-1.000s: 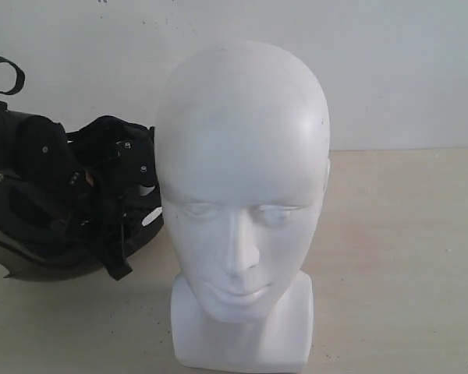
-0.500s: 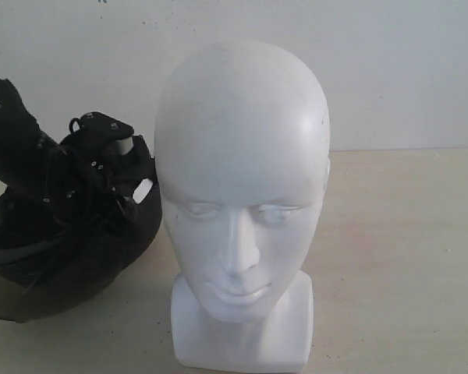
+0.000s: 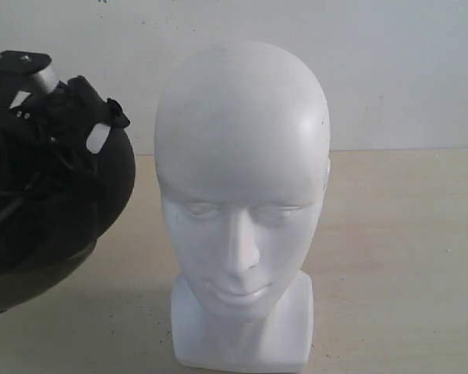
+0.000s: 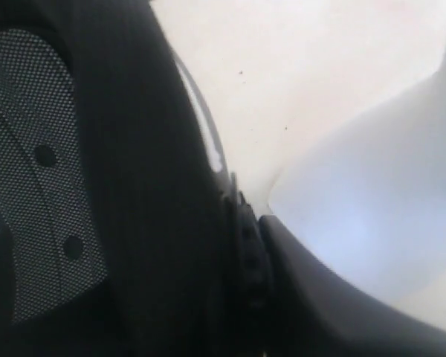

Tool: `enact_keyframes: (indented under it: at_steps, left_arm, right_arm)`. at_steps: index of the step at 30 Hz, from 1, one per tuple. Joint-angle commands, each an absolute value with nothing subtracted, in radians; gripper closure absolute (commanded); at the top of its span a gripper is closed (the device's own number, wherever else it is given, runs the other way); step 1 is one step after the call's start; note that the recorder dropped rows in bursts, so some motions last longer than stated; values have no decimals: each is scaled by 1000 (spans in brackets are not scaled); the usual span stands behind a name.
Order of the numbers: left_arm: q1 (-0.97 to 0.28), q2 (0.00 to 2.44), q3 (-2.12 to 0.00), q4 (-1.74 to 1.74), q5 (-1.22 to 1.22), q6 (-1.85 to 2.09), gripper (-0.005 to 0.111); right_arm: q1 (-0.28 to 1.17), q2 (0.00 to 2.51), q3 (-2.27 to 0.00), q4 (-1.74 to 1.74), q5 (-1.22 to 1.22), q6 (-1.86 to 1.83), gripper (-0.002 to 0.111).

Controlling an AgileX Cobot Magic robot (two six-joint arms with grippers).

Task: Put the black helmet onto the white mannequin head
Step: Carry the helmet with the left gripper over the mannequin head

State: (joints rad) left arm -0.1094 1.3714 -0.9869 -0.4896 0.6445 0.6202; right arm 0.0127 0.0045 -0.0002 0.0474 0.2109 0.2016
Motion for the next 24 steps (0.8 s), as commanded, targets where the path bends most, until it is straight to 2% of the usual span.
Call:
enact_keyframes:
  at_steps: [1, 11, 17, 24]
  left_arm:
    - [-109, 1213, -961, -508, 596, 644, 102]
    - [-109, 917, -936, -491, 574, 557, 102]
    - [-109, 800, -936, -294, 415, 116, 102]
    - [-182, 687, -934, 63, 107, -594, 102]
  right_arm:
    - [9, 0, 0, 47, 205, 200, 95]
    - [9, 0, 0, 47, 205, 200, 95]
    - [9, 0, 0, 47, 205, 200, 95]
    - [9, 0, 0, 47, 205, 200, 95]
